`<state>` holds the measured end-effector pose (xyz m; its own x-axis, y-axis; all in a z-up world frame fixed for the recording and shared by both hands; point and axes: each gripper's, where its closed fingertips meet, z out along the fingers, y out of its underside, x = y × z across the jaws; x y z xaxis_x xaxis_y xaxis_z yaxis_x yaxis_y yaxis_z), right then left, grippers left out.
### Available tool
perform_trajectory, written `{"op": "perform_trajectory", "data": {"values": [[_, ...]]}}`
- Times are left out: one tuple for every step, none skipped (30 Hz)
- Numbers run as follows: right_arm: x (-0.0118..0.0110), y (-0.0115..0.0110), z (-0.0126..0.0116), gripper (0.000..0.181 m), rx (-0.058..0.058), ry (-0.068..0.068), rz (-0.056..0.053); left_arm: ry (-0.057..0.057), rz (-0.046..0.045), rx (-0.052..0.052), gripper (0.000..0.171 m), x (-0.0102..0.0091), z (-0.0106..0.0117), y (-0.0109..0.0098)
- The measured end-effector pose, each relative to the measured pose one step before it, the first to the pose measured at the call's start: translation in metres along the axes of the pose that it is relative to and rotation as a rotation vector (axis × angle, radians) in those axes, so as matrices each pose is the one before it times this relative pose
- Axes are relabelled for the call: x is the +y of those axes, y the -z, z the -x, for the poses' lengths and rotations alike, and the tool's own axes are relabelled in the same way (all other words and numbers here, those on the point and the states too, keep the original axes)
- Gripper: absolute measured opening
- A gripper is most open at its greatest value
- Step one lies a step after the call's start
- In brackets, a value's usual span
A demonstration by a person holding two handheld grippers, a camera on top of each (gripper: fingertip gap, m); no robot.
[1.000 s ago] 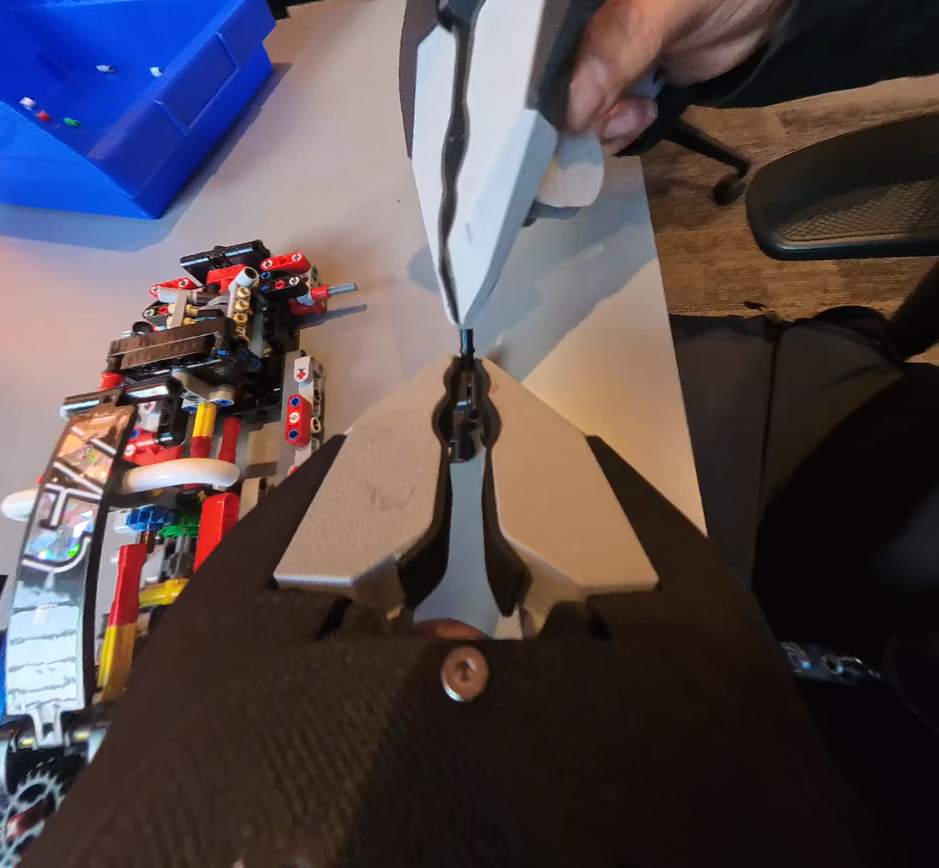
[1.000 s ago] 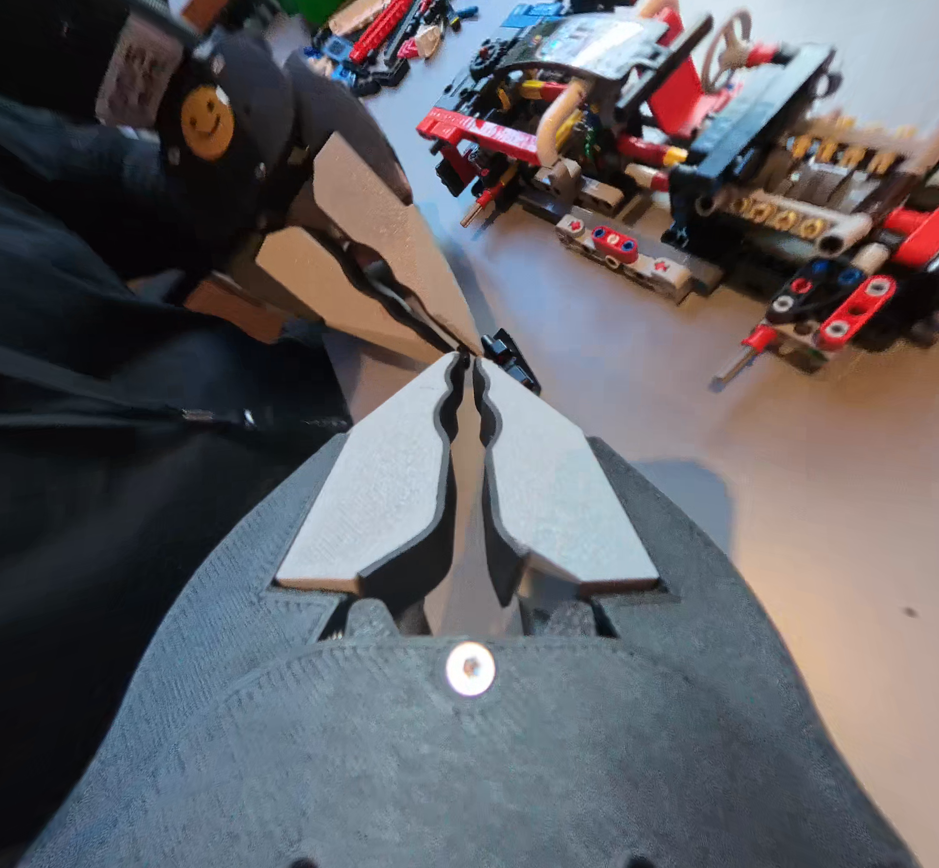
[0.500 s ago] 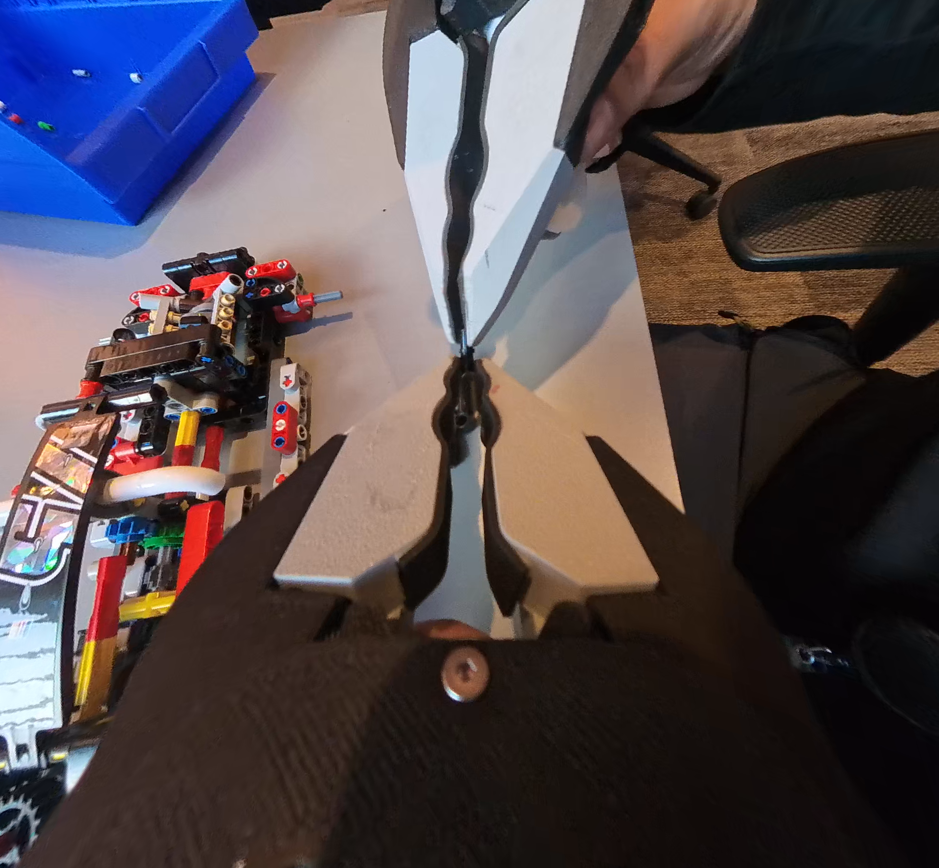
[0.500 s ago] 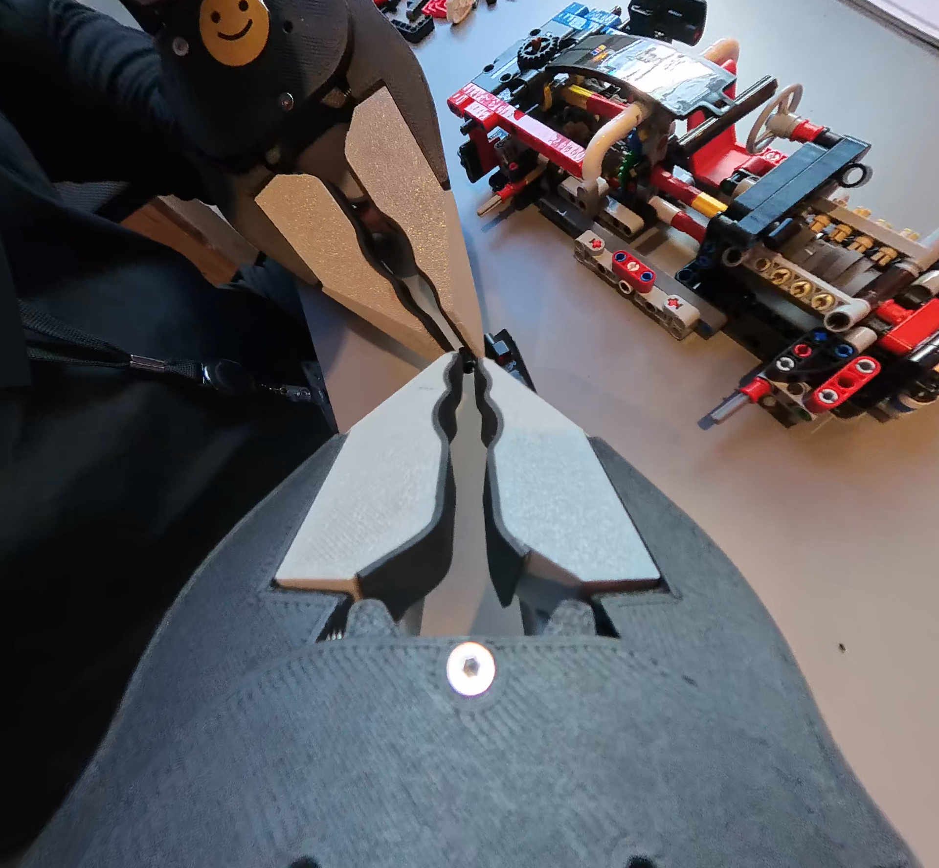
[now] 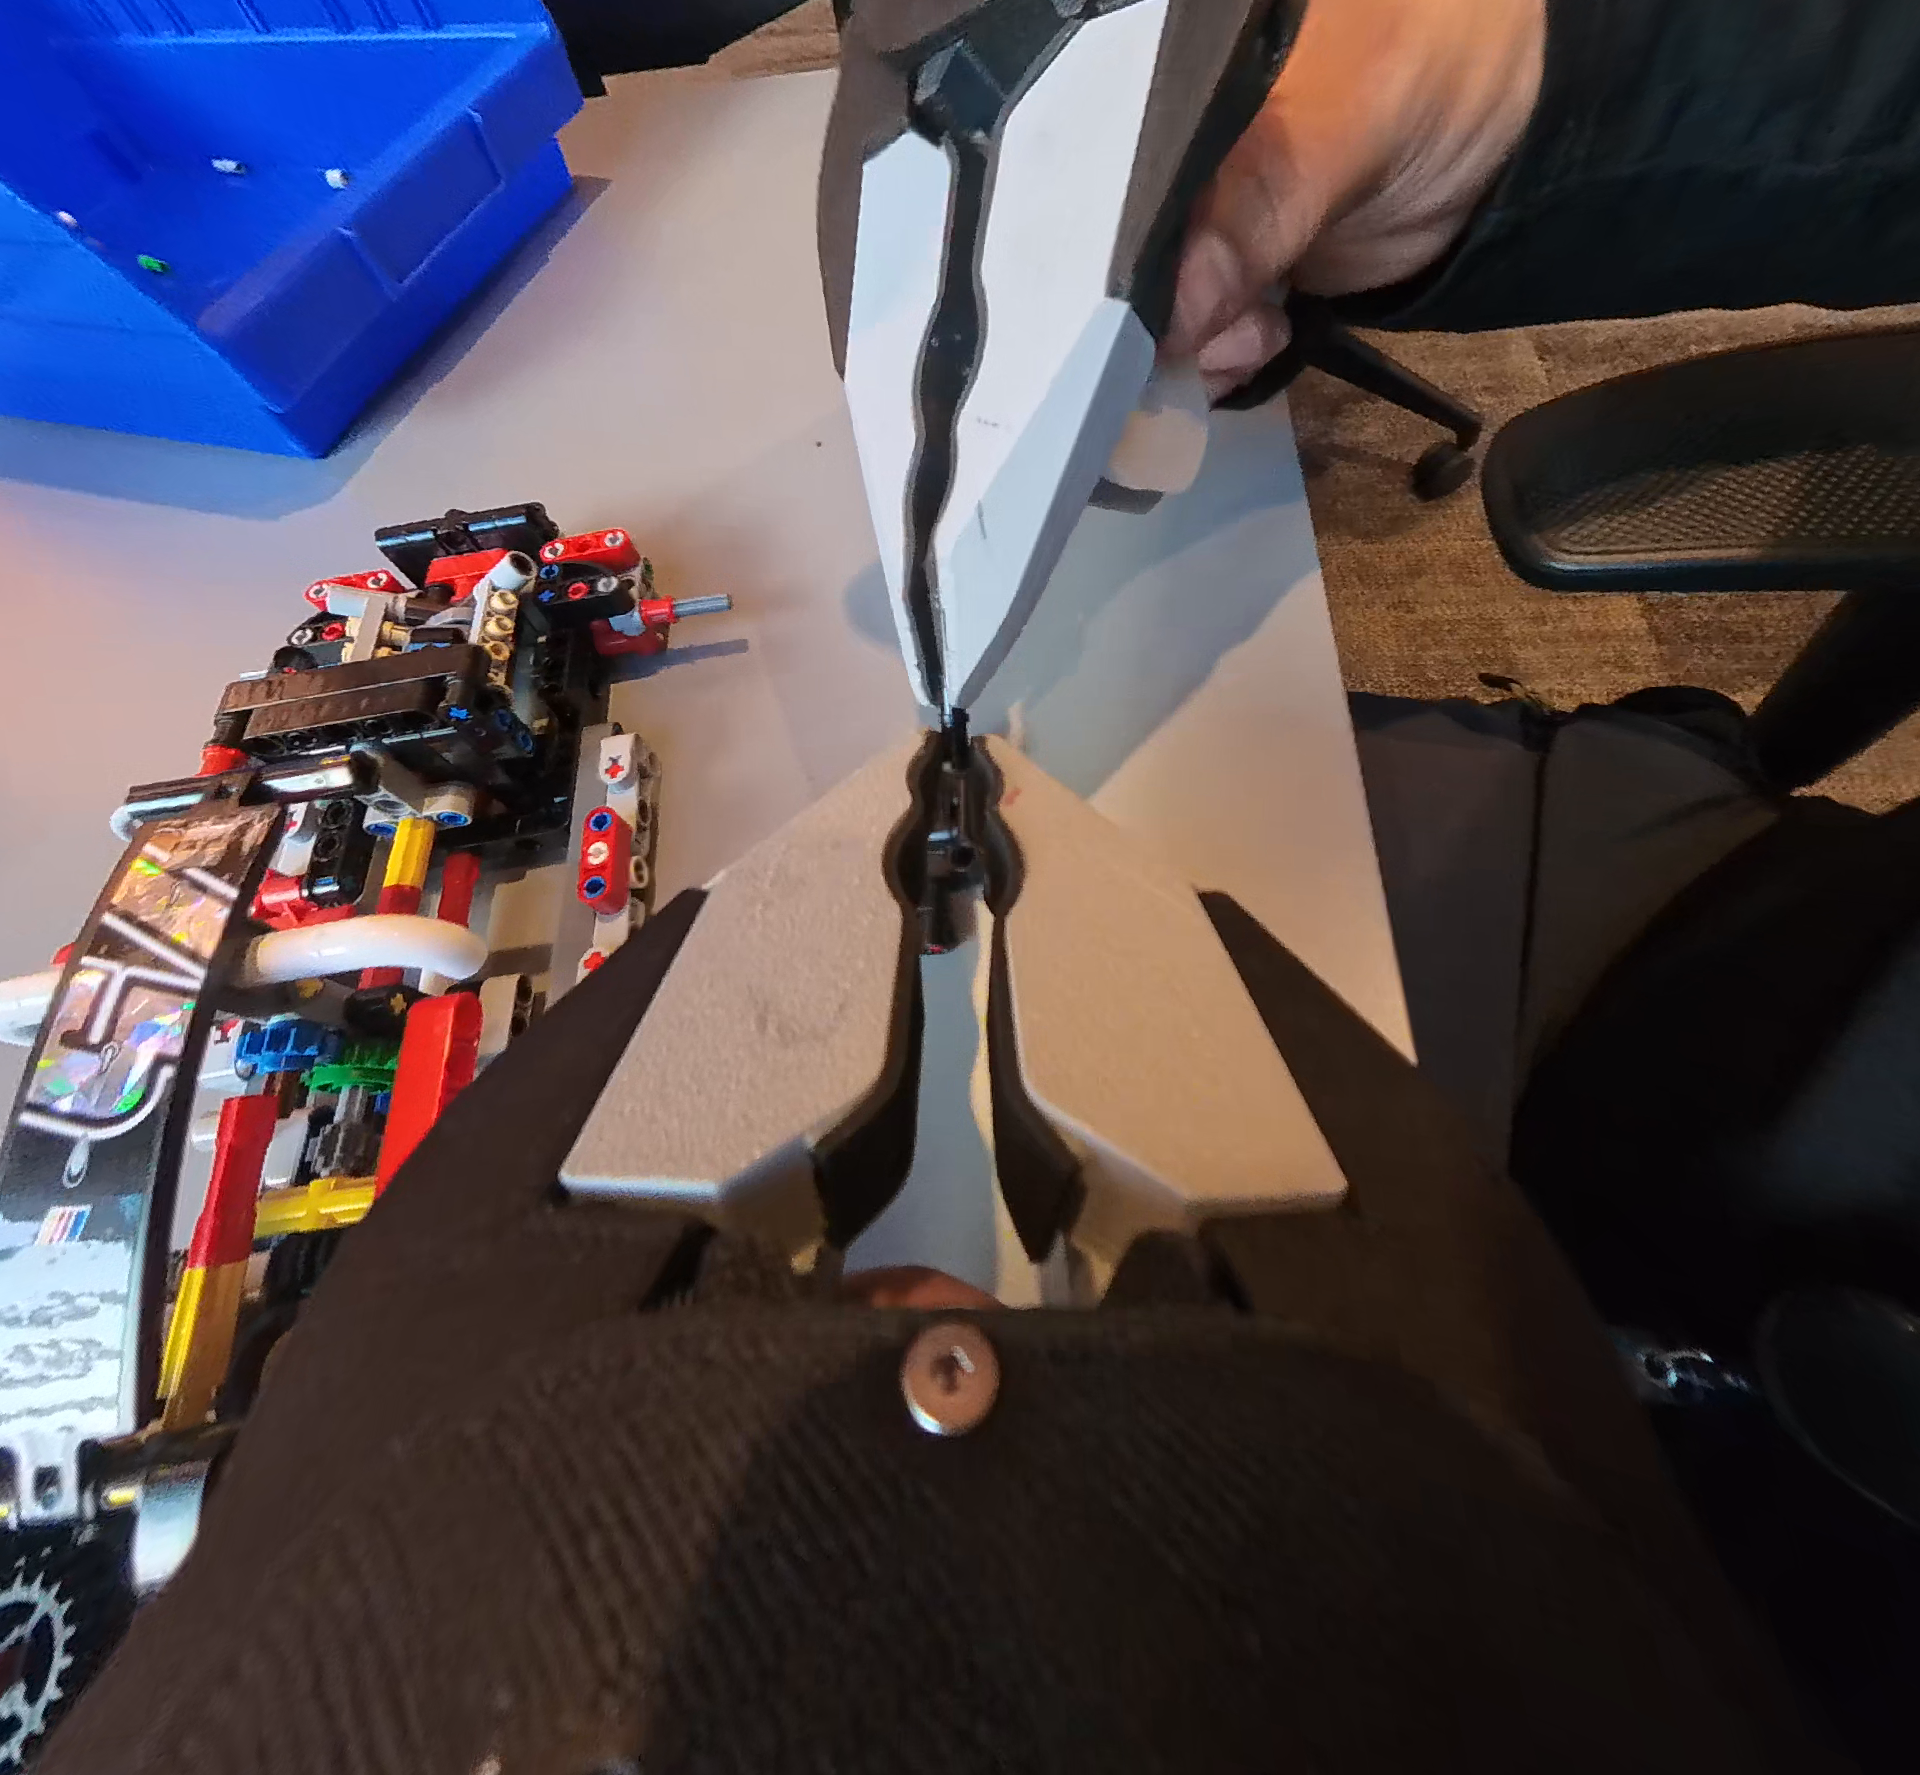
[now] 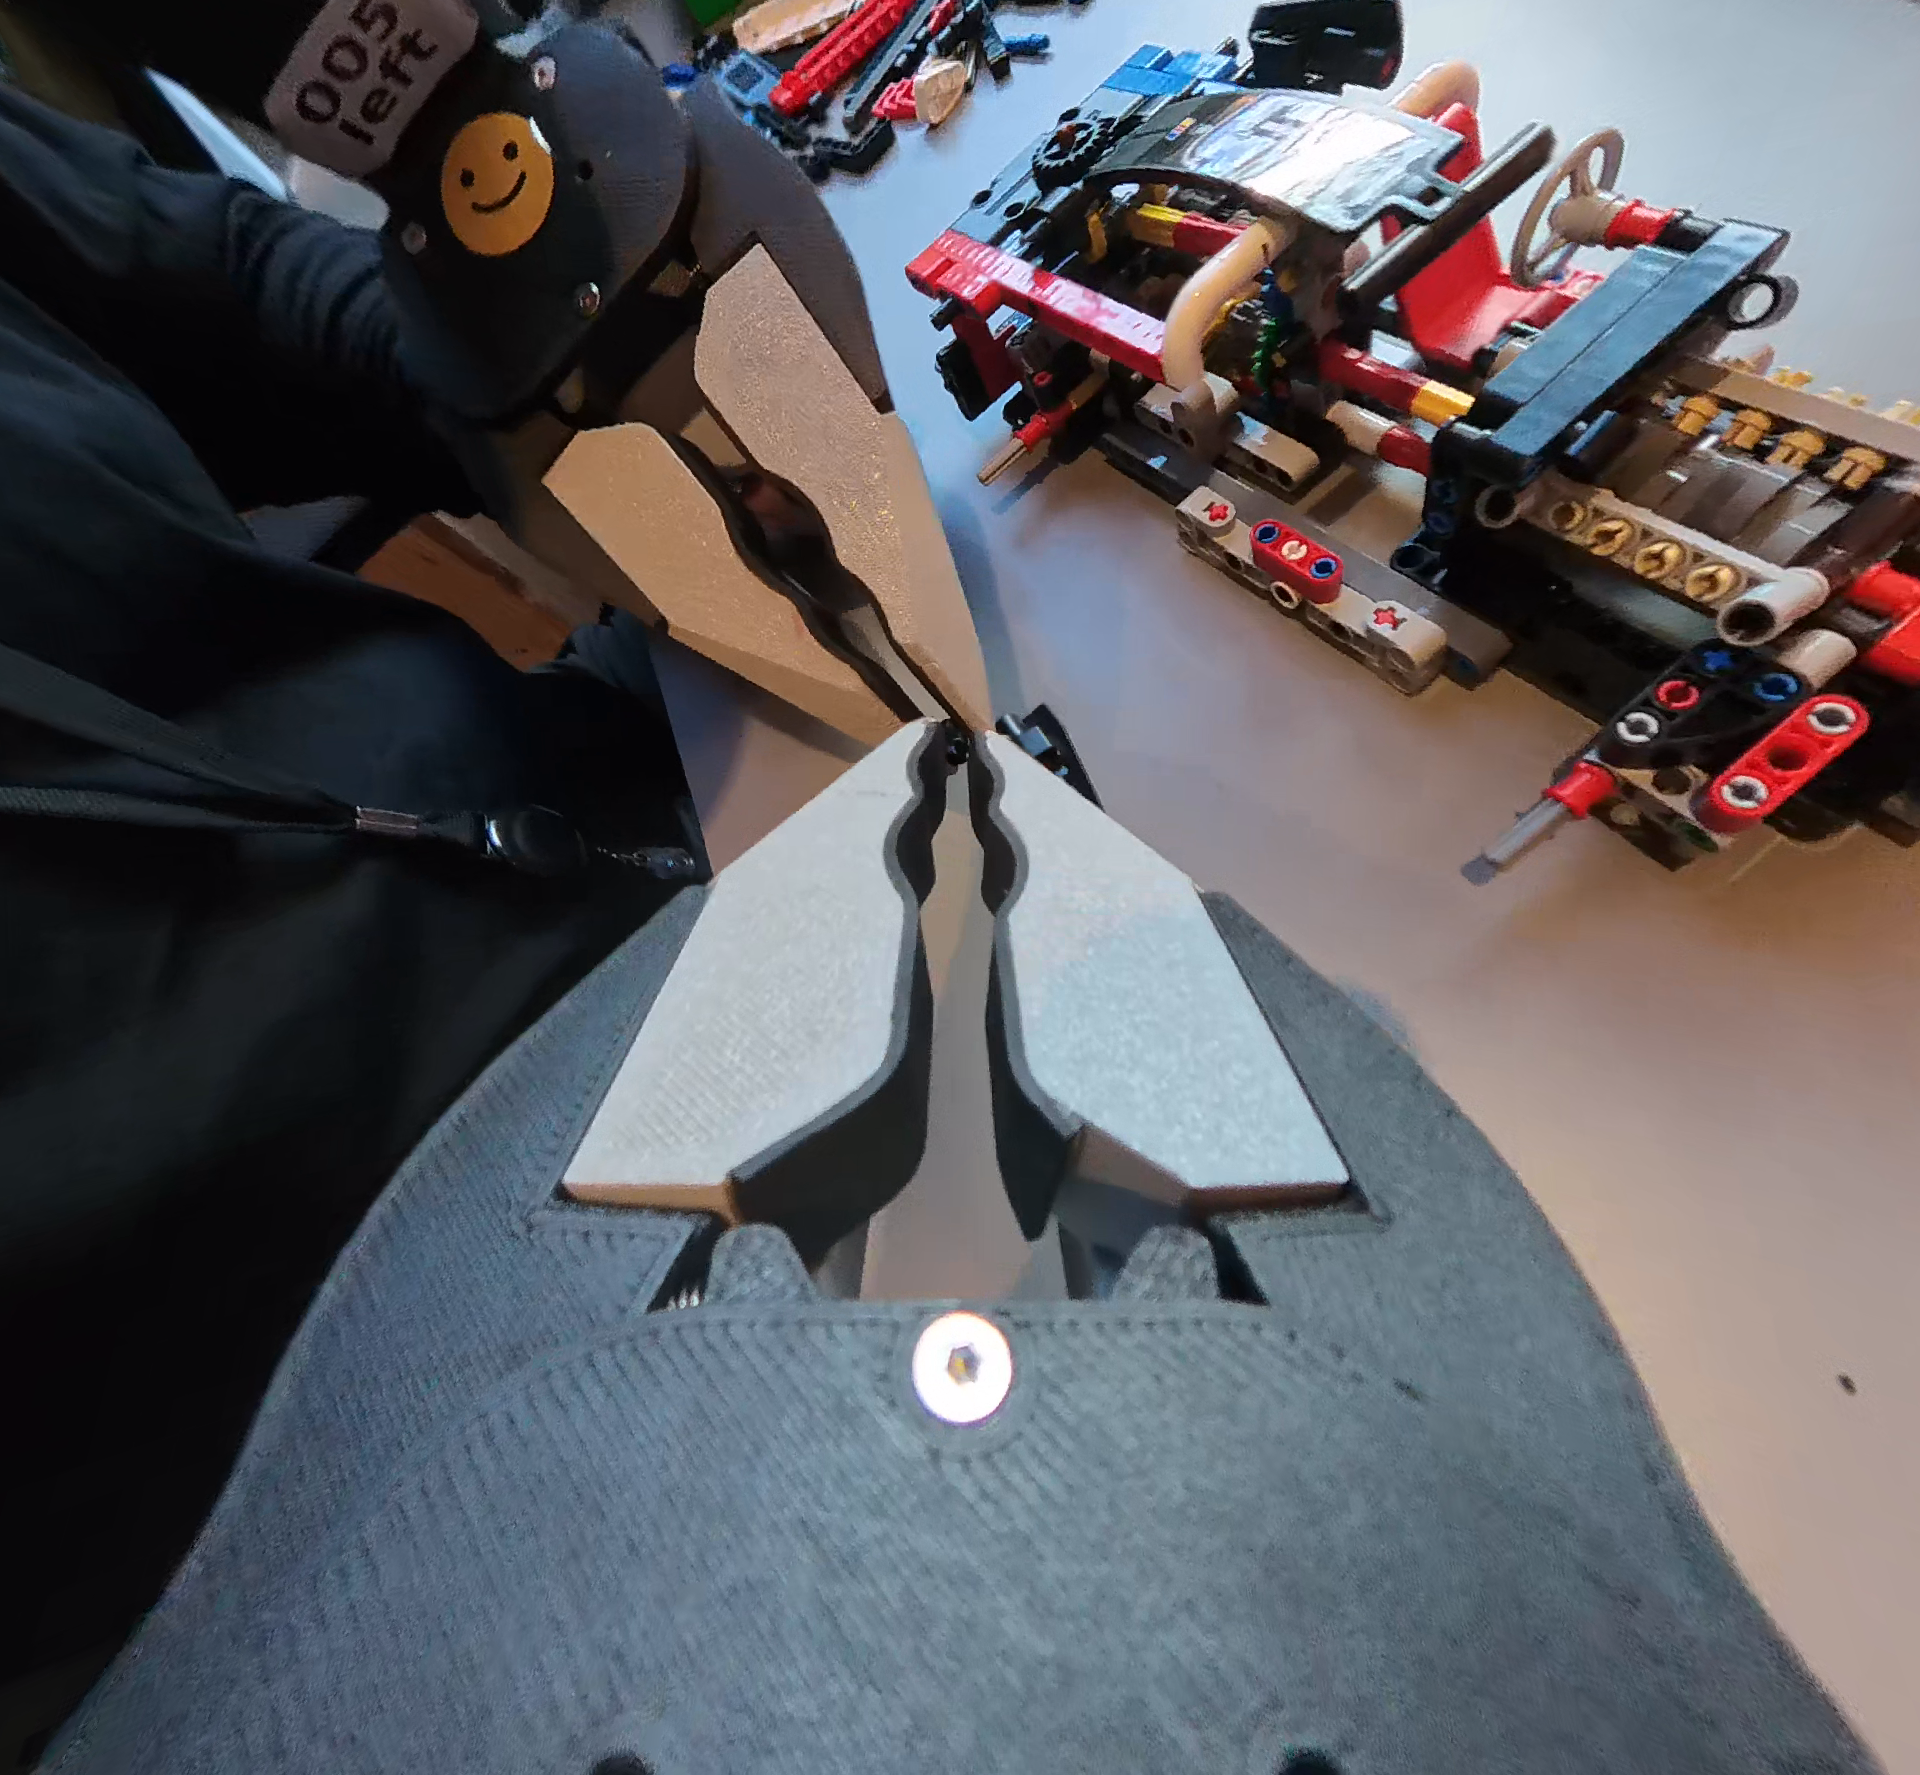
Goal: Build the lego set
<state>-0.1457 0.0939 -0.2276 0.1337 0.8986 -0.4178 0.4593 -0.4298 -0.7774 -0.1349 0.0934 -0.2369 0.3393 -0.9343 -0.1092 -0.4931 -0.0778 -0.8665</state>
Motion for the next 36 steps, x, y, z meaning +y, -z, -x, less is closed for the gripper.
{"op": "perform_trajectory", "data": {"values": [[-0.00104, -0.00012, -0.00123, 0.0, -0.0024, -0.024, -0.0115, 0.0086, -0.0034, -0.005, 0.001, -0.0002, 0.00136, 0.00018], [-0.0009, 0.0002, -0.00185, 0.0, 0.0001, -0.0277, -0.0095, 0.0102, -0.00107, -0.0031, 0.008, -0.00008, 0.00128, 0.00033], [-0.00112, 0.00063, -0.00247, 0.0, 0.0034, -0.0286, -0.0106, 0.0086, 0.00315, -0.0157, 0.014, 0.00034, 0.00296, 0.00019], [-0.00127, 0.00086, -0.00198, 0.0, 0.0004, -0.0294, -0.0122, -0.0028, 0.00897, -0.0208, 0.019, 0.00128, 0.00321, 0.00009], [-0.00157, 0.00095, -0.00133, 0.0, -0.0034, -0.0288, -0.0142, -0.0157, 0.01058, -0.0196, 0.018, 0.0015, 0.00222, 0.00002], [-0.0013, 0.00082, -0.00088, 0.0, -0.0044, -0.0256, -0.0132, -0.021, 0.00691, -0.0174, 0.014, 0.00106, 0.00139, 0.00003], [-0.0005, 0.00045, -0.00113, 0.0, -0.0003, -0.0228, -0.0072, -0.0202, 0.0048, -0.0079, 0.01, 0.00045, -0.00032, -0.00027], [-0.00021, 0.00016, -0.00149, 0.0, 0.0049, -0.0171, -0.0054, -0.0147, 0.00289, -0.0017, 0.009, -0.00004, -0.00137, -0.00038], [-0.0003, -0.00011, -0.00079, 0.0, 0.0039, -0.0127, -0.0058, -0.009, 0.00148, -0.0053, 0.008, -0.00028, -0.0007, -0.00048], [-0.00001, -0.00043, -0.00029, 0.0, 0.0026, -0.0126, -0.0038, -0.0058, 0.00134, -0.0118, 0.008, -0.00023, 0.00051, -0.00054], [0.0004, -0.00081, -0.00047, 0.0, 0.0063, -0.0111, -0.0011, -0.0052, 0.0033, -0.0196, 0.009, 0.00013, 0.00198, -0.00039], [0.00051, -0.001, -0.00034, 0.0, 0.007, -0.0047, -0.0002, -0.0088, 0.0035, -0.0208, 0.009, 0.00012, 0.00236, -0.00018], [0.00064, -0.001, -0.00001, 0.0, 0.0057, -0.0005, 0.0001, -0.0107, 0.00224, -0.0187, 0.009, -0.00001, 0.00215, -0.00013], [0.00051, -0.00091, -0.00042, 0.0, 0.0081, -0.0001, -0.0013, -0.008, 0.00317, -0.0088, 0.008, 0.00019, 0.00073, -0.00021], [-0.00007, -0.0006, -0.00065, 0.0, 0.0086, -0.0014, -0.0054, -0.0033, 0.0013, 0.0054, 0.007, 0.00023, -0.0012, -0.00026], [-0.00029, -0.00063, -0.00006, 0.0, 0.0014, -0.004, -0.0067, 0.0027, -0.00158, 0.0101, 0.005, -0.00009, -0.00185, -0.00034], [0.00015, -0.00061, 0.00042, 0.0, -0.0038, -0.0058, -0.0034, 0.005, -0.00142, -0.0001, 0.005, 0.00008, -0.00022, -0.00011], [0.00048, -0.0006, -0.00019, 0.0, -0.0011, -0.0063, -0.0009, 0.0002, 0.00029, -0.0002, 0.005, 0.00037, -0.00018, -0.00013], [0.00071, -0.00052, -0.00008, 0.0, -0.0019, -0.0037, 0.0011, -0.0035, 0.00238, -0.0023, 0.005, 0.00047, 0.00015, 0.00002], [0.00078, -0.00051, 0.0003, 0.0, -0.0027, -0.0011, 0.0021, -0.0047, -0.0001, -0.004, 0.002, -0.00007, 0.00041, 0.00017], [0.00026, -0.0002, 0.00006, 0.0, 0.0008, -0.0006, -0.0003, -0.004, -0.00079, -0.0023, 0.002, -0.00019, 0.00011, 0.00029], [-0.00001, -0.00003, -0.00014, 0.0, 0.0028, 0.0004, -0.001, -0.0034, 0.00105, -0.0013, 0.002, 0.00008, -0.00006, -0.00016], [0.00026, -0.00004, -0.00026, 0.0, 0.004, 0.0017, 0.0021, -0.003, 0.00194, -0.0019, 0.002, 0.00037, -0.00006, -0.0002], [0.00011, -0.00019, -0.0002, 0.0, 0.0042, 0.0021, 0.0019, -0.0026, 0.00228, -0.0014, 0.002, 0.0003, -0.00015, -0.00036], [0.0002, -0.00019, -0.00021, 0.0, 0.0031, 0.0014, 0.0019, -0.0031, 0.00209, -0.001, 0.002, 0.00047, -0.00021, -0.00024], [0.00031, -0.00013, -0.00004, 0.0, 0.0013, 0.0013, 0.0019, -0.0016, 0.00097, -0.0015, 0.002, 0.00026, -0.00011, -0.00007], [-0.00014, 0.00005, 0.00006, 0.0, 0.0004, 0.0011, -0.0005, -0.0005, -0.00111, -0.0009, 0.002, -0.0001, -0.00006, 0.00014], [-0.00031, 0.00015, -0.00003, 0.0, 0.0002, 0.0009, -0.0017, 0.0003, -0.00146, -0.0006, 0.002, -0.00011, 0.00013, 0.00021], [-0.00016, 0.00023, -0.00003, 0.0, 0.0007, 0.0012, 0.0001, -0.0002, -0.00039, -0.0003, 0.002, -0.00016, 0.00007, 0.00019], [-0.00009, 0.00003, -0.00014, 0.0, 0.0013, 0.0015, 0.0006, 0.0, 0.00035, 0.0002, 0.002, 0.00013, 0.00003, -0.00008], [0.00001, 0.00001, -0.00015, 0.0, 0.0011, 0.0012, 0.0008, 0.0005, 0.00047, 0.0002, 0.002, 0.00015, 0.00009, -0.00012], [0.00026, -0.00017, -0.00014, 0.0, 0.0007, 0.0009, 0.0021, -0.0001, 0.00125, 0.001, 0.002, 0.00022, -0.00018, -0.0002], [0.00004, -0.0002, -0.00019, 0.0, 0.0014, 0.0012, 0.001, -0.0002, 0.00177, 0.0013, 0.002, 0.00037, -0.00026, -0.00022], [0.0001, -0.00005, -0.00009, 0.0, 0.0011, 0.0006, 0.0005, -0.0002, 0.00055, -0.0009, 0.002, 0.0001, 0.00007, -0.00008], [0.00004, -0.00007, -0.00008, 0.0, -0.0004, -0.0007, 0.0009, -0.0001, 0.00037, -0.0002, 0.002, 0.00013, 0.0001, -0.00007], [0.00002, -0.00004, 0.00004, 0.0, -0.0009, -0.0008, 0.0001, 0.001, 0.00017, 0.0011, 0.002, 0.00008, -0.0001, 0.00003]]}}
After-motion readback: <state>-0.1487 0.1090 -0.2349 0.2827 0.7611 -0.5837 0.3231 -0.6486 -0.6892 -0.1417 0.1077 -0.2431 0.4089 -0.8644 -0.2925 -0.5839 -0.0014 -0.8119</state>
